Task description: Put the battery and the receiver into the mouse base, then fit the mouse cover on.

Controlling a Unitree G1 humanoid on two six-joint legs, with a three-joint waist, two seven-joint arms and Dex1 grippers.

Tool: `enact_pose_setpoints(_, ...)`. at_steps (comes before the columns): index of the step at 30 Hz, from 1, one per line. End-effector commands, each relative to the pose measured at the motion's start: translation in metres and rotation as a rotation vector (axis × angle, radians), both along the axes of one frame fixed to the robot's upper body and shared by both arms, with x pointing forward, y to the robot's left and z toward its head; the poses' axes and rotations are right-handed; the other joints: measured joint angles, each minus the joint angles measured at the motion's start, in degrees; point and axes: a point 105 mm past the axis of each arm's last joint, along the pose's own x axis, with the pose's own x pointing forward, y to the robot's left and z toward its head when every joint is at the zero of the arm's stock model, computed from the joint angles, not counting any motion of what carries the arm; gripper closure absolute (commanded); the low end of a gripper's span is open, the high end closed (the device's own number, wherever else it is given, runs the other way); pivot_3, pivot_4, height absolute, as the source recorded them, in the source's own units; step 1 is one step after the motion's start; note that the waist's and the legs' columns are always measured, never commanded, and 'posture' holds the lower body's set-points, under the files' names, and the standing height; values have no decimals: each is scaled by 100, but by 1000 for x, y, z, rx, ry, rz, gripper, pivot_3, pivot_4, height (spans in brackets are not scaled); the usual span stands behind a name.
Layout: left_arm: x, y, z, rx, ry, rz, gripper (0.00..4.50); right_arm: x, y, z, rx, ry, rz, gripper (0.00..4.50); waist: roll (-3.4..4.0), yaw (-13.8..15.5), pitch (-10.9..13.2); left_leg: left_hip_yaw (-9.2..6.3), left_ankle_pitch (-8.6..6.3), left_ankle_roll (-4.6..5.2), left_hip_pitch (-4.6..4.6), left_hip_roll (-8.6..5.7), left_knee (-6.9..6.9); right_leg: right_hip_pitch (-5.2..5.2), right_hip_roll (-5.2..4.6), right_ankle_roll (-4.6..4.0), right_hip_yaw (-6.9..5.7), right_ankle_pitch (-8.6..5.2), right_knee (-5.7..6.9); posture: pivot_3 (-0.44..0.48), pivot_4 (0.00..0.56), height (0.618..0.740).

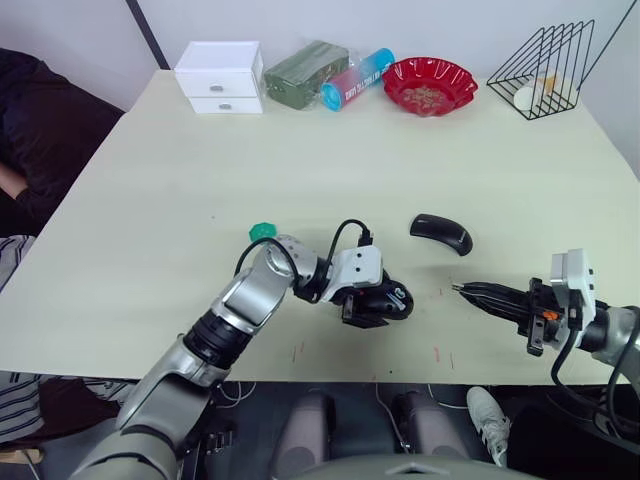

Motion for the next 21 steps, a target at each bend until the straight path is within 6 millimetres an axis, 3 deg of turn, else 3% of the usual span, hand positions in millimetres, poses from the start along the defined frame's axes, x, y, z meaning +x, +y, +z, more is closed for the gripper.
enact_pose_setpoints(1, 1, -3, 1, -1, -5, 6, 11, -1, -2, 9, 4, -48, 1, 4500, 0, 2, 0, 0, 0, 0, 0, 0, 0, 0, 0, 0, 0, 0, 0, 0, 150, 740)
enact_pose_setpoints(18, -1, -4, -10, 4, 51, 30, 11, 1, -4, 8, -7, -55, -7, 4500, 1, 42, -1, 0, 0, 0, 1, 0, 1, 1, 0, 0, 0, 0, 0, 0, 150, 740)
enact_pose_setpoints(21, -2, -5, -10, -5, 67, 34, 733, 1, -4, 7, -8, -55, -8, 4500, 1, 65, -1, 1, 0, 0, 1, 0, 1, 1, 0, 0, 0, 0, 0, 0, 150, 740)
